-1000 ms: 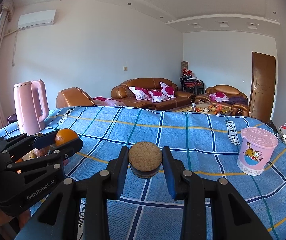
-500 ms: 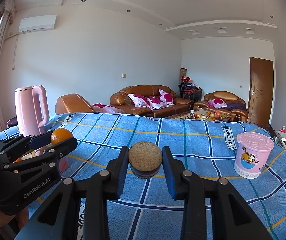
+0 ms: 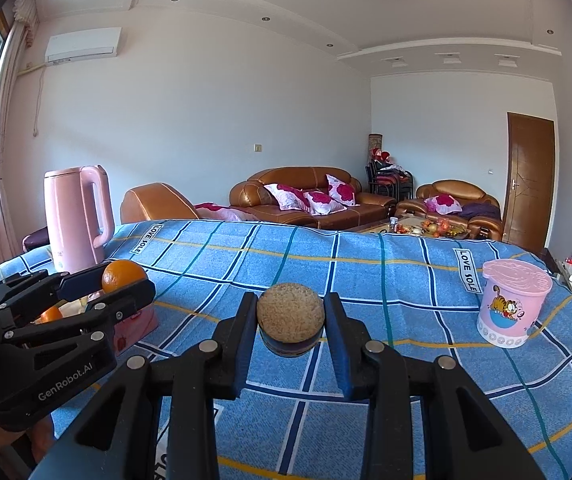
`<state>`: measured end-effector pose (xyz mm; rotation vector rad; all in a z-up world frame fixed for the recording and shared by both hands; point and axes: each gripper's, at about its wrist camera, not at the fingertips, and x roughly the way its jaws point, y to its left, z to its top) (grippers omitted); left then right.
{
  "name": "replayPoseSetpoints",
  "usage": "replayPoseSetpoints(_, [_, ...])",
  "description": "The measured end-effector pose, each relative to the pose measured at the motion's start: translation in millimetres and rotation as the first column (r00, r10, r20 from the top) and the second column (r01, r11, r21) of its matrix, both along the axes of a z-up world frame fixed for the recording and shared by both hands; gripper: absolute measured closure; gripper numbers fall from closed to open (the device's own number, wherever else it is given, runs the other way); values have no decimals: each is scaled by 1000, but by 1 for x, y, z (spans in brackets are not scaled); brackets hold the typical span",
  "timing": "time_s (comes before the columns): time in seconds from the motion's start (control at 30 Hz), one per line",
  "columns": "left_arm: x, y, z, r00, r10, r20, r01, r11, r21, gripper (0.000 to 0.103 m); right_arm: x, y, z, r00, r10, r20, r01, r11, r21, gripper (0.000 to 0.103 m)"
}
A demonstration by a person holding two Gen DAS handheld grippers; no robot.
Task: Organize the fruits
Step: 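Lift the orange with the left gripper while the right lifts the pastry, then carry the orange and pastry over the tin box and lower them inside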
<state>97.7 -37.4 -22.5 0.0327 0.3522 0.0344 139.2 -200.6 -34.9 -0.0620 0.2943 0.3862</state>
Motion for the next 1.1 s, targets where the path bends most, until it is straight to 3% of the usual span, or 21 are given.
replayPoseSetpoints(0.53, [-43,47,1,998,67,-8,-67,998,-12,59,-32,55,-2,990,141,-21,-141,990,8,67])
replayPoseSetpoints(1.1, [-57,100,5,985,171,-26,-172,984,-42,59,-47,110,9,969,248,-5,-248,968,-28,67])
